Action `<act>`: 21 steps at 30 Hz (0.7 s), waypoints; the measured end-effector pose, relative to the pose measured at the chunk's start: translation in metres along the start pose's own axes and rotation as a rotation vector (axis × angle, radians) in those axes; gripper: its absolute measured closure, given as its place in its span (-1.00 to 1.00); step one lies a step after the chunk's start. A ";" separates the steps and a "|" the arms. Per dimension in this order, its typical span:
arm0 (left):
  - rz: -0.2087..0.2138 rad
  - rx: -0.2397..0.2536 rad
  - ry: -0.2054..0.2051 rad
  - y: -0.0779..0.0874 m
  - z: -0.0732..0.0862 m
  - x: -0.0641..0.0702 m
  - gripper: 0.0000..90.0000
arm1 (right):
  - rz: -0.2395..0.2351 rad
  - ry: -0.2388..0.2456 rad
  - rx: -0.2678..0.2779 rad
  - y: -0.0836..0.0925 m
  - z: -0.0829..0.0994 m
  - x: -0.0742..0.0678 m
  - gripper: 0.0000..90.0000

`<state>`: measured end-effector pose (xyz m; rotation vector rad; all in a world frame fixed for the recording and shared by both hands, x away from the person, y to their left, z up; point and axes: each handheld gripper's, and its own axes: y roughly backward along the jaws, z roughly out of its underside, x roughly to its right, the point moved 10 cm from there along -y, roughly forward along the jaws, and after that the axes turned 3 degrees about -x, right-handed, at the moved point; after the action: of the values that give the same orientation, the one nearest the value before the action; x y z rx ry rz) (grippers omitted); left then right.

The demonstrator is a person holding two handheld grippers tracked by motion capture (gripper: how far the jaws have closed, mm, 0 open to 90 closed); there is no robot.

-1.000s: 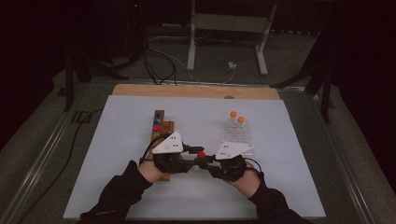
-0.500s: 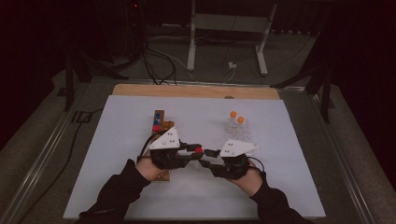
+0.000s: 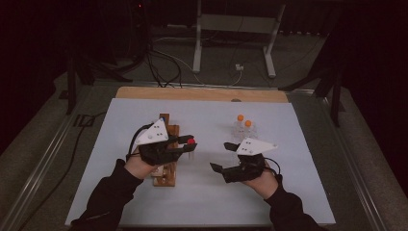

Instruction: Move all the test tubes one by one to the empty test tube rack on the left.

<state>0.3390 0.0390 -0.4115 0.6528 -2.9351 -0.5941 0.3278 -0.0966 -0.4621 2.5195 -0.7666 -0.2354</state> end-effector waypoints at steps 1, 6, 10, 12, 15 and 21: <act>-0.009 0.003 0.002 0.003 -0.001 -0.003 0.59 | -0.003 -0.008 0.002 0.000 0.000 0.000 -0.67; -0.047 0.025 0.025 0.016 -0.003 -0.015 0.59 | -0.022 -0.005 0.006 0.001 -0.001 0.000 -0.94; -0.081 0.040 0.042 0.027 -0.003 -0.025 0.59 | -0.023 -0.010 0.031 0.004 -0.004 -0.001 -1.00; -0.098 0.042 0.045 0.031 -0.002 -0.030 0.59 | -0.027 -0.013 0.041 0.005 -0.005 0.000 -1.00; -0.120 0.057 0.070 0.039 0.000 -0.037 0.59 | -0.013 -0.002 0.044 0.006 -0.005 0.001 -0.99; -0.169 0.051 0.087 0.049 0.007 -0.050 0.59 | -0.006 0.004 0.051 0.007 -0.005 0.002 -1.00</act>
<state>0.3643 0.1039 -0.3988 0.9156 -2.8415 -0.4925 0.3278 -0.1007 -0.4549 2.5695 -0.7734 -0.2155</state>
